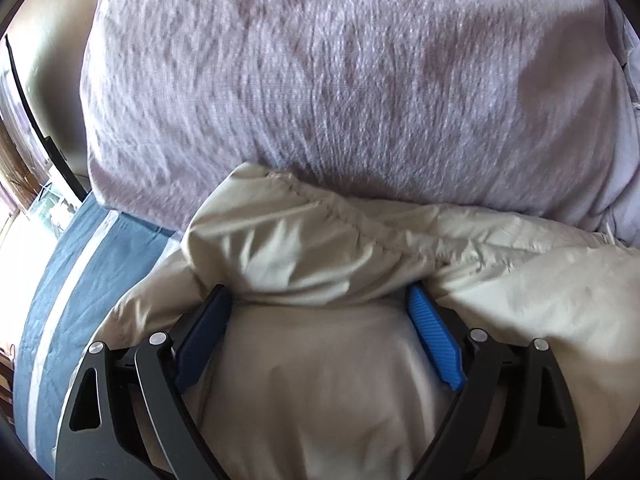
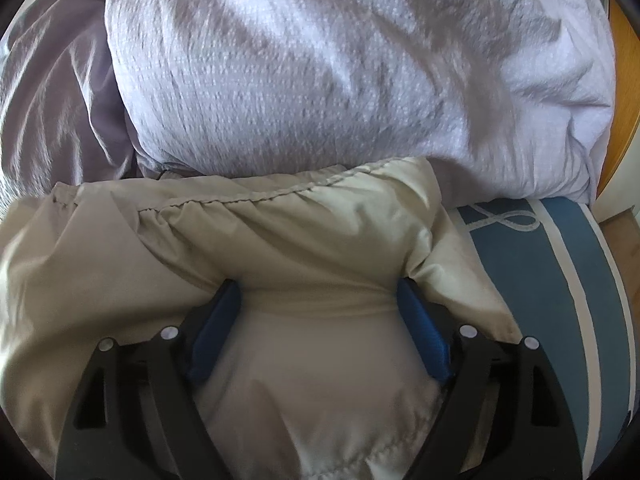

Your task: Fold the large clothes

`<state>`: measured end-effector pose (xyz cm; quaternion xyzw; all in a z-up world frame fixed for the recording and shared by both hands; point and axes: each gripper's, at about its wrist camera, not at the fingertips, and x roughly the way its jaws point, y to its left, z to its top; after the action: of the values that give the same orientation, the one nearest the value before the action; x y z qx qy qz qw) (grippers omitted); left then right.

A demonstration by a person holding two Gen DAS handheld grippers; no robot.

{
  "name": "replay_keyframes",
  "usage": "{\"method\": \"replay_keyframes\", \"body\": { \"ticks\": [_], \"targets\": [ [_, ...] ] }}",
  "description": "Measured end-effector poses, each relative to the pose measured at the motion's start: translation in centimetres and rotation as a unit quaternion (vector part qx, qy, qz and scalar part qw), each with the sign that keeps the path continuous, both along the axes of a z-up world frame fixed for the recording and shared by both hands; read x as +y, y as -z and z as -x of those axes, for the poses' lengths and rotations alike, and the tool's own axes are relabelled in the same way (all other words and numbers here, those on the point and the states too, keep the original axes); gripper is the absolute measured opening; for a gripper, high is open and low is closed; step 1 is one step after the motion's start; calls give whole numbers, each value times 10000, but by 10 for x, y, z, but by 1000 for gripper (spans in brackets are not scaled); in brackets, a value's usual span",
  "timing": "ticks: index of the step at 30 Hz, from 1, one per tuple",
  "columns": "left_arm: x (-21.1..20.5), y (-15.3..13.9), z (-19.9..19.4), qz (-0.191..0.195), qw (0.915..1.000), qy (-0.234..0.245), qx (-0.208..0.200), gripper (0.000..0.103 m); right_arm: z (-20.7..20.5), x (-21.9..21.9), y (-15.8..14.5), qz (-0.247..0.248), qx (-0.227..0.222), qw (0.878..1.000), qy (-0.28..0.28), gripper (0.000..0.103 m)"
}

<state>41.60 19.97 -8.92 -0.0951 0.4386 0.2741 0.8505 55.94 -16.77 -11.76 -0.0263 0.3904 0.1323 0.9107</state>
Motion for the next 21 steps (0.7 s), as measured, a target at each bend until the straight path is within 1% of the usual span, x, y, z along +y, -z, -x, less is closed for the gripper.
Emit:
{"method": "replay_keyframes", "body": {
  "ticks": [3,6,7,8,11,16,21],
  "targets": [
    [-3,-14,15,44,9999,110,7,89,5,-12,-9,-114,115,9999,-2,81],
    [-2,-32,39,60,9997,206,-110,89,16,-34,-21,-285,151,9994,100,82],
    [-1,-36,46,63,9996,216,-141,89,20,-44,-23,-370,185,9990,149,85],
    [1,-41,57,56,9996,219,-172,89,23,-52,-24,-413,233,9987,210,87],
    [9,-48,81,15,9997,192,-152,89,35,-77,-19,-505,448,9970,382,88],
    [28,-41,109,175,9998,-15,3,89,45,-107,0,-826,961,9905,541,88],
    [44,-24,131,586,9979,-247,137,89,58,-121,14,-1197,1286,9827,582,88]
  ]
}}
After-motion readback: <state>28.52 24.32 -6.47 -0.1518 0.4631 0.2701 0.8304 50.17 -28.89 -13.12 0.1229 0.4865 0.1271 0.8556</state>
